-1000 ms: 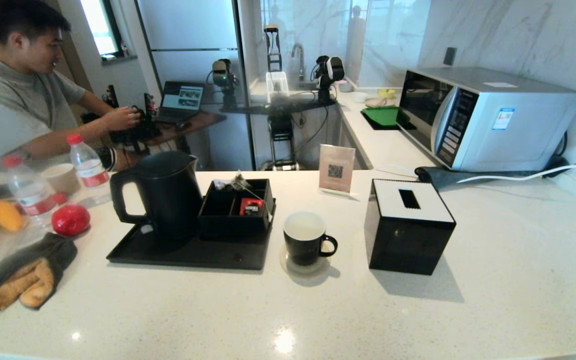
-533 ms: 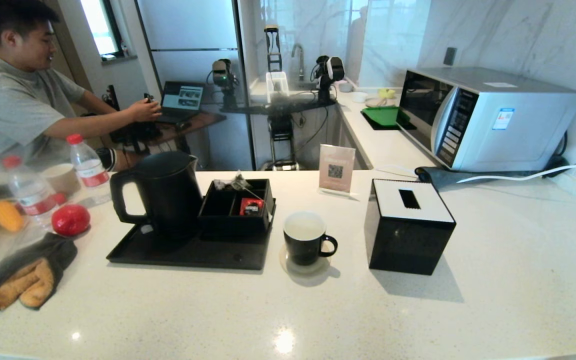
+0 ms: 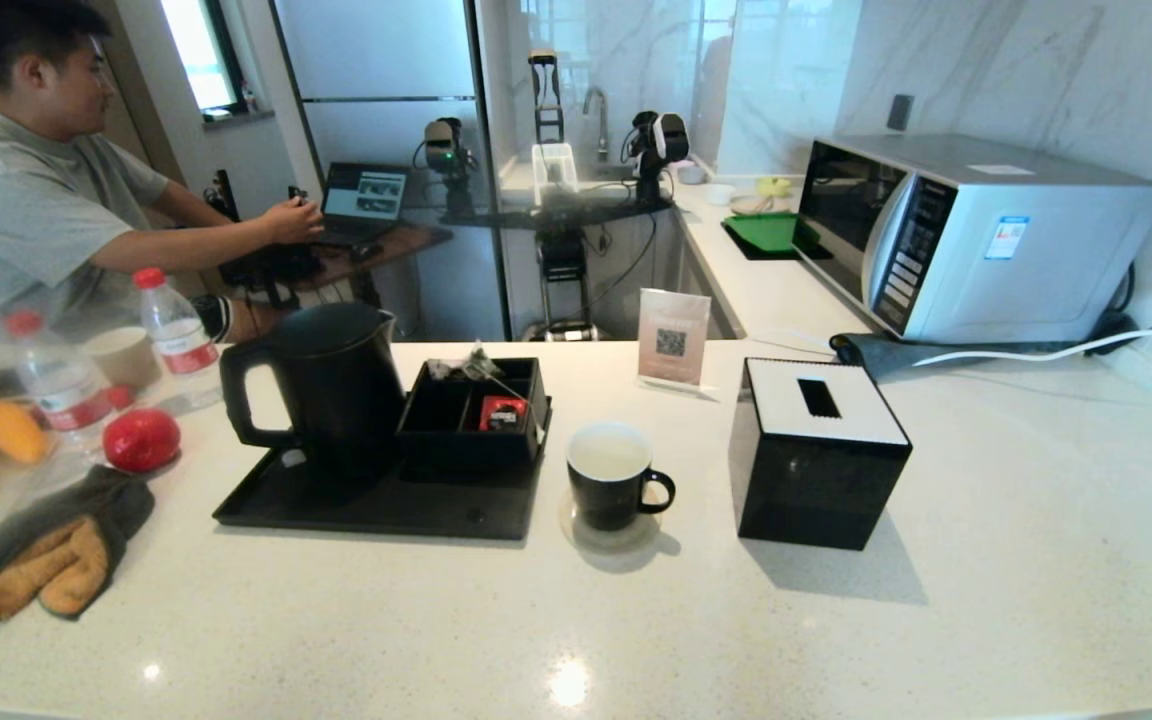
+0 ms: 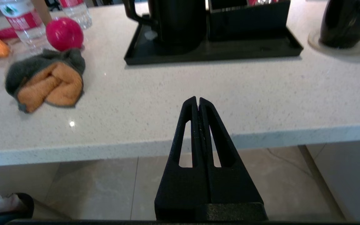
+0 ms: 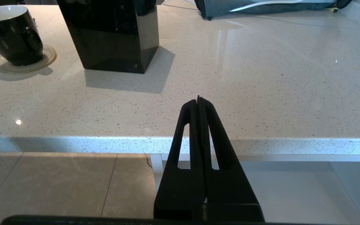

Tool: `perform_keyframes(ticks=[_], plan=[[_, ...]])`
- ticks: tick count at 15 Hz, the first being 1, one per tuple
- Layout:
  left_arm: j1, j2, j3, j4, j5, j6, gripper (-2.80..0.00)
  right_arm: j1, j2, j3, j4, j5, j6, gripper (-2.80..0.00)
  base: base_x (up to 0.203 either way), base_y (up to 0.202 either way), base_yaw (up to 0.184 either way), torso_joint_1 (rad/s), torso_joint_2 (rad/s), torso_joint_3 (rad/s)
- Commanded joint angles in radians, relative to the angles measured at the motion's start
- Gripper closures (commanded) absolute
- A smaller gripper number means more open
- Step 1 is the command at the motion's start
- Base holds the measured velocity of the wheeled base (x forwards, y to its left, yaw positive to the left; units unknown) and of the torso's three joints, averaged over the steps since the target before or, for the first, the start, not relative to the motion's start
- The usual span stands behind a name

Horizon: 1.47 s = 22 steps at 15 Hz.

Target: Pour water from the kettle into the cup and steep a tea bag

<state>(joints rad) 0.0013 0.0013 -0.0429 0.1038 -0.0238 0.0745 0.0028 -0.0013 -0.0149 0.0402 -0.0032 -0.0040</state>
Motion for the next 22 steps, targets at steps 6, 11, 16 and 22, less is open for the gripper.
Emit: perform_keyframes(ticks=[6,11,16,22], plan=[[0.001,0.385,-0.235,-0.075,0.001,-0.009,0.00,0.000,0.001,0.000,0.001,0.000,-0.001,0.00,0.000,0.000,0.000,0.000,0.00,0.000],[0.031,0.705,-0.298,-0.333,0.047,-0.044,0.00,0.000,0.001,0.000,0.001,0.000,-0.001,0.00,0.000,0.000,0.000,0.000,0.00,0.000],[0.125,0.971,-0.286,-0.470,0.109,-0.063,0.00,0.000,0.001,0.001,0.000,0.000,-0.001,0.00,0.000,0.000,0.000,0.000,0.00,0.000],[0.172,1.297,-0.158,-0.812,0.115,-0.062,-2.80,0.000,0.001,0.000,0.001,0.000,-0.001,0.00,0.000,0.000,0.000,0.000,0.00,0.000]])
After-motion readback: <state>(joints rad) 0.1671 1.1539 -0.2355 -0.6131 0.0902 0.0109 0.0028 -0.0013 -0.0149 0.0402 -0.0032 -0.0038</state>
